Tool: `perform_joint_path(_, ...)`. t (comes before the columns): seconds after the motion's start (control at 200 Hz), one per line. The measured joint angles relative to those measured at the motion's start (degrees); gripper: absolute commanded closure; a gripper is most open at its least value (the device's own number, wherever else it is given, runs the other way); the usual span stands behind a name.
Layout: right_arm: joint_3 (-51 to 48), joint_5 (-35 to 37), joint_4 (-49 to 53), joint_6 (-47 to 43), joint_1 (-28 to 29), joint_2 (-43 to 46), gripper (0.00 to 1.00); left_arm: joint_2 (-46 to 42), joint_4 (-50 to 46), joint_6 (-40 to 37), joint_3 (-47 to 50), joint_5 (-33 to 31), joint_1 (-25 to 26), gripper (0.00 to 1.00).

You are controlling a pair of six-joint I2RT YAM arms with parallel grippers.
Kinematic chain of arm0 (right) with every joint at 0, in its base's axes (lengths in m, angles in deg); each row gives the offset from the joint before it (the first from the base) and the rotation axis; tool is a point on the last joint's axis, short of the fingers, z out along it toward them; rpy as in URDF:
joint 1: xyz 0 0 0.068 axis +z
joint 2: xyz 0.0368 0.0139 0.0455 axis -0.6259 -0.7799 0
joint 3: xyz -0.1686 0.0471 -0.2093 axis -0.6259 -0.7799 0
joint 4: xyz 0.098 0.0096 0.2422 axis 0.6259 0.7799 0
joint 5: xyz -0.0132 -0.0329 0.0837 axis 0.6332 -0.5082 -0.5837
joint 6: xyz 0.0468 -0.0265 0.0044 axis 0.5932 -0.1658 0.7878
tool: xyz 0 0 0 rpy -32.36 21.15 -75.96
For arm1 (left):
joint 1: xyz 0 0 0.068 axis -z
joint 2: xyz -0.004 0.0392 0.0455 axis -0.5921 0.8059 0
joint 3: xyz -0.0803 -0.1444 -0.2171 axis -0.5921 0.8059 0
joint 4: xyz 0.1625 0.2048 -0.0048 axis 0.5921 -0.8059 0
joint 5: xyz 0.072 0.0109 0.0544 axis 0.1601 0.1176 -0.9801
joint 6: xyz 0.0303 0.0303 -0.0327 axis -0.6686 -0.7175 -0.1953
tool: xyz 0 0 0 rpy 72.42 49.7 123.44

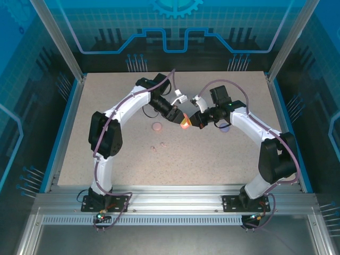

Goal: Insert the wireless bluetooth earbuds into the charging case

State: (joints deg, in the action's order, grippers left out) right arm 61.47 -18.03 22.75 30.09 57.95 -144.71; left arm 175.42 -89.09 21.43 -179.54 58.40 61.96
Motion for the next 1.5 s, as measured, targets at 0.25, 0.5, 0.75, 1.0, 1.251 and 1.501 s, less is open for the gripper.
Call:
perform_joint_path(0.25,0.02,0.35,0.04,-0.04,0.00,0.00,1.00,0.66,-0.11,-0.04,0.00,1.44,0.00,0.81)
perform_joint_path(0.5,0.28,1.20,0.04,2.10,-0.42,0.35,0.57,0.72,0.33,0.20,0.02,1.95,-0.39,0.91)
perform_joint_path(0.75,0.74,3.26,1.79,8.48,-6.40,8.79,0.40,-5.88,13.70,6.88,12.22,2.75,-4.48,0.93)
perform_joint_path(1.0,1.68,8.59,5.25,17.92,-6.21,9.99,0.37,-26.67,44.17,20.26,34.53,-5.68,-6.10,0.98)
perform_joint_path(1.251,2.97,19.82,7.93,28.46,1.53,3.19,0.33,-40.02,81.85,28.70,57.18,-24.63,-2.82,1.00)
perform_joint_path(1.501,5.40,31.32,9.88,40.70,7.26,-4.50,0.32,-36.98,108.74,20.85,65.42,-40.28,4.31,1.00)
